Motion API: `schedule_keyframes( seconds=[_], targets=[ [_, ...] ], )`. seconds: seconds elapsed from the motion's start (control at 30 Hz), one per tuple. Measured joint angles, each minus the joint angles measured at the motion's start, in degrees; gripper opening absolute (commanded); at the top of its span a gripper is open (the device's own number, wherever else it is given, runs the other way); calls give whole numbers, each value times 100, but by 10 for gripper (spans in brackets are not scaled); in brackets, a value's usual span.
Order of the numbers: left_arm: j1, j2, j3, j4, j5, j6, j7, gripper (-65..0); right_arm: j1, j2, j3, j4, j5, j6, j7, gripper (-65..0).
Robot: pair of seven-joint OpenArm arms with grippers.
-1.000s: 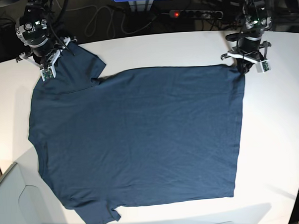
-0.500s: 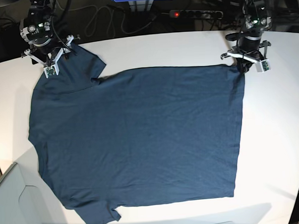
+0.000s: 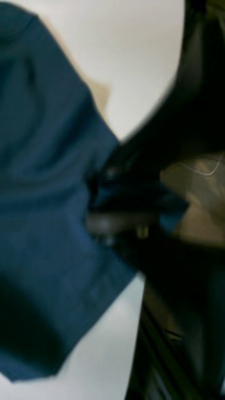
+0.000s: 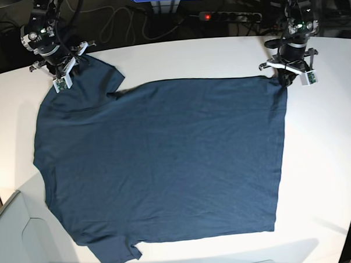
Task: Fold the T-shirt properly
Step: 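Pull the held shoulder corners toward the robot base with both grippers, then keep pulling the collar edge taut with both grippers, smoothing the shirt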
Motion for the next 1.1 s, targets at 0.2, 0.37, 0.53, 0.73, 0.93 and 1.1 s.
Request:
schedule_keyframes(
  seconds=[0.2,0.37,0.53,0.73,0.93,1.1],
  targets=[
    [0,0,0,7,2,0,2,-650,-4,0,0,57,-28,2,-11,-649],
    [55,7,-186,24,-7,-13,22,-650,-286,-50,-11,551,-192,44,-374,-649],
    [68,-11,-291,26,0,-11,24,-650,-437,-48,-11,1176,-168,44,-363,-649],
    [289,4,-291,118,7,9,42,-650,-640,-59,-9,1370,-190,46,-411,-649],
    [605,0,-291,638,4,-2,-20,-650,-879,-61,105,1576,-168,46,-354,-649],
    [872,0,-291,774,0,2,-7,-650,-1113,-48,103,1596,-166,48,-76,-649]
  ],
)
